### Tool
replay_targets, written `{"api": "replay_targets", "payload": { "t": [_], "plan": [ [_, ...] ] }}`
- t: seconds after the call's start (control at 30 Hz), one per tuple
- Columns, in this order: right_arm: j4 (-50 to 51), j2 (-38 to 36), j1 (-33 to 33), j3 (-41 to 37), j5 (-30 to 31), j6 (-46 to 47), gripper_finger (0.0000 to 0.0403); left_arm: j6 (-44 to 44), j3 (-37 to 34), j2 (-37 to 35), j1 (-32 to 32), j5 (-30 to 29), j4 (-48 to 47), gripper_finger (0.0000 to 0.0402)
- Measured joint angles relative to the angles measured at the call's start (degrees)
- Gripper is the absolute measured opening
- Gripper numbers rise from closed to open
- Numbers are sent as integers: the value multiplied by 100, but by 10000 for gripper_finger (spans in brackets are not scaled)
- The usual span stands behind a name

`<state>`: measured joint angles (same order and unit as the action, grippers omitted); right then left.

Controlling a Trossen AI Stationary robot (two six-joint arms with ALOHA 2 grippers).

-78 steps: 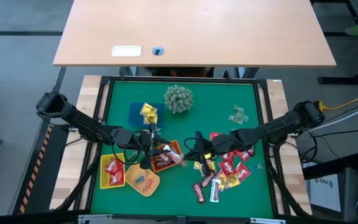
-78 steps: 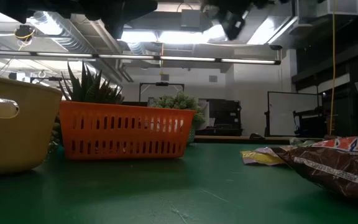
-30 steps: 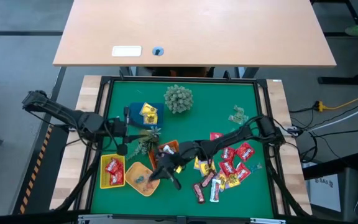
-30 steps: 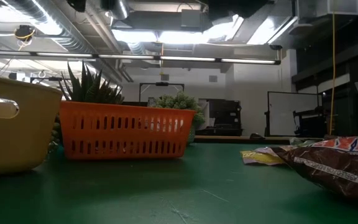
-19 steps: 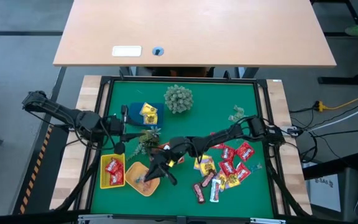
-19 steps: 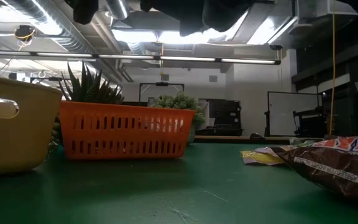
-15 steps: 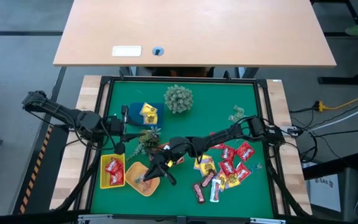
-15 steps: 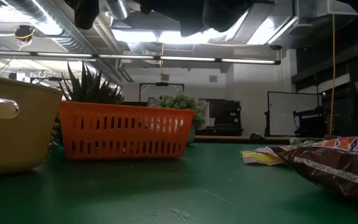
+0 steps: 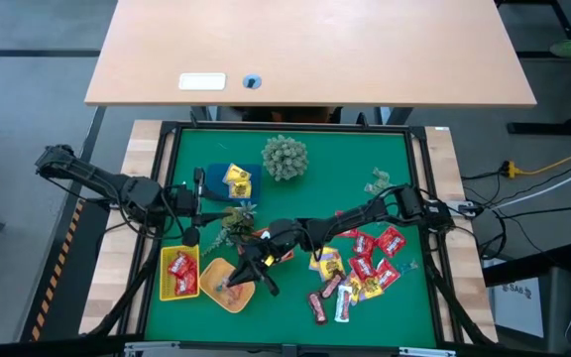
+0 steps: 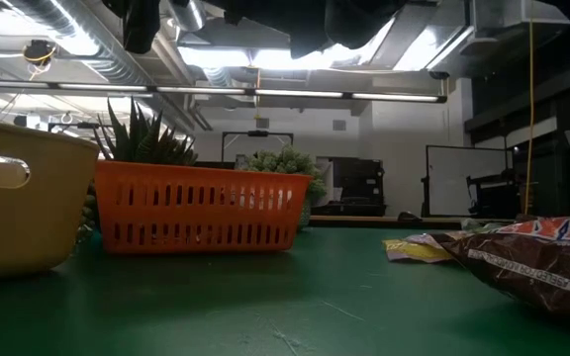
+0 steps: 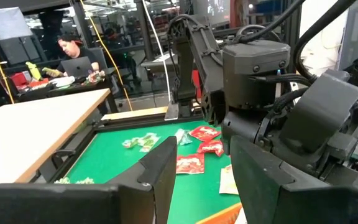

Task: Sort candy
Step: Put the orange gummy into the light orange bin, then put the red candy into the yellow bin

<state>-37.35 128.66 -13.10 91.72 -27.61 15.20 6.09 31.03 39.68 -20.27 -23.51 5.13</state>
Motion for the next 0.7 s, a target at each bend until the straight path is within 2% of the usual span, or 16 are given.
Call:
{"api": "replay_targets", "payload": {
  "t": [0.1,0.33,0.43,0.57,0.7],
  "plan": [
    [10,0,2,0,24,-2,41,0,0,0,0,0,-2,137],
    [62,0,2,0,109,-24,140,-2,0,2,0,0,-2,137],
    [118,0,2,0,107,-24,170,-2,-2,2,0,0,-2,137],
    [112,-2,2,0,109,-24,191,-6,-2,2,0,0,-2,137],
    [130,-14,11,0,106,-24,192,-187,-2,7,0,2,-2,137]
  ]
}}
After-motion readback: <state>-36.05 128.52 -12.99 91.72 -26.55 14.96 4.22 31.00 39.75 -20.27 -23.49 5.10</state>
